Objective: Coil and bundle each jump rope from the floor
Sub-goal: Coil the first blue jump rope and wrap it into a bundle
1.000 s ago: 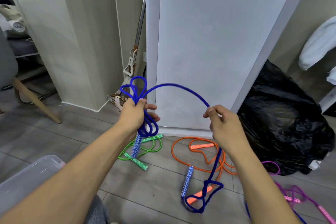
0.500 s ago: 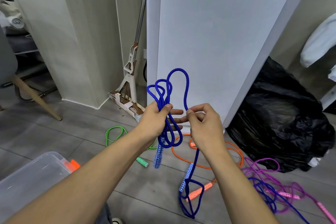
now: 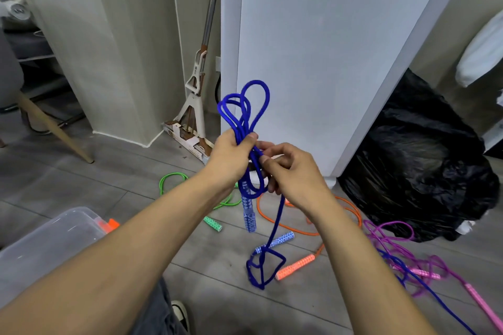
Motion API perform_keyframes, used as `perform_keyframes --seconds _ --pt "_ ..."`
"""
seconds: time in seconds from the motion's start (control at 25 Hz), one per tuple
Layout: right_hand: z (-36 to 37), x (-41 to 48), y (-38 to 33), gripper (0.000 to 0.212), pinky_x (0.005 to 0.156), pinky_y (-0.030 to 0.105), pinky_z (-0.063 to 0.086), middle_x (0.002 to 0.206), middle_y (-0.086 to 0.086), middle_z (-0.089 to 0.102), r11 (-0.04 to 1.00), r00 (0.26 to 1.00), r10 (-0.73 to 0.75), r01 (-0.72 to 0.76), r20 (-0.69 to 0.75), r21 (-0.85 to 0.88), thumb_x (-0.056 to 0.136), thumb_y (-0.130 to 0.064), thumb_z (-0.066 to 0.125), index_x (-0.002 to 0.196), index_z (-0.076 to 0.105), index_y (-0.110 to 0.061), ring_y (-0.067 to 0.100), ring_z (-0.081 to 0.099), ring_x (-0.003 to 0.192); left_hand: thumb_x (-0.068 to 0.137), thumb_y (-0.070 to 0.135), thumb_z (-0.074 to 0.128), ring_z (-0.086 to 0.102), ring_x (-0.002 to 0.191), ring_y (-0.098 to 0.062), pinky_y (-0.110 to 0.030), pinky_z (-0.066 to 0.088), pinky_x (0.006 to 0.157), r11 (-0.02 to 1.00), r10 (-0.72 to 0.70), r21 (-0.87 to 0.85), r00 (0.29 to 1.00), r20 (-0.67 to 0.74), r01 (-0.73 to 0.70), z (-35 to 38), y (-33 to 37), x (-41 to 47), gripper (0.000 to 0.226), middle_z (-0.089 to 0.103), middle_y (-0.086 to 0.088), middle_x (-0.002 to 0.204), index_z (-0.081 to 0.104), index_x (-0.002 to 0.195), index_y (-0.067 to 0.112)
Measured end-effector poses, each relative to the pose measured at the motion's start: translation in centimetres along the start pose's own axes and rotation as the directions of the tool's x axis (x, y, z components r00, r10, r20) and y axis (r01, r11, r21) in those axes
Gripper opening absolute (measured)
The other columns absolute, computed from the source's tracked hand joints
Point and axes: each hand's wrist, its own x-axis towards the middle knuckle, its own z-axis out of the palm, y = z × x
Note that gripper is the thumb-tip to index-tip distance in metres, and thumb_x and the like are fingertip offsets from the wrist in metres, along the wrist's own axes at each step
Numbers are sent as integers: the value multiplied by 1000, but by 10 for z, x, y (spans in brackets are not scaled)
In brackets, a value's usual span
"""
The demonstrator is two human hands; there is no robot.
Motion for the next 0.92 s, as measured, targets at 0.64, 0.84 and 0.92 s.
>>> perform_keyframes --seconds 0.64,0.84,0.92 --pt "-70 1 30 21 62 17 48 66 0 69 799 936 295 -130 194 -587 97 -17 62 79 71 -12 11 65 60 96 32 46 50 67 -22 -40 46 67 870 377 415 901 -213 -266 -51 19 32 16 55 -6 75 55 108 28" --pt "-63 1 15 18 67 29 55 70 5 69 951 986 85 -38 140 -308 97 -21 64 88 75 -11 16 67 63 102 28 44 42 57 -23 -37 38 56 885 181 414 977 112 -212 -26 6 13 9 71 -4 82 53 100 31" --pt "-54 0 13 18 71 31 57 69 3 70 954 990 44 -3 131 -299 96 -25 64 87 76 -15 15 68 63 103 27 44 39 54 -24 -36 38 53 911 102 373 973 209 -175 -14 4 4 12 74 -7 91 53 106 33"
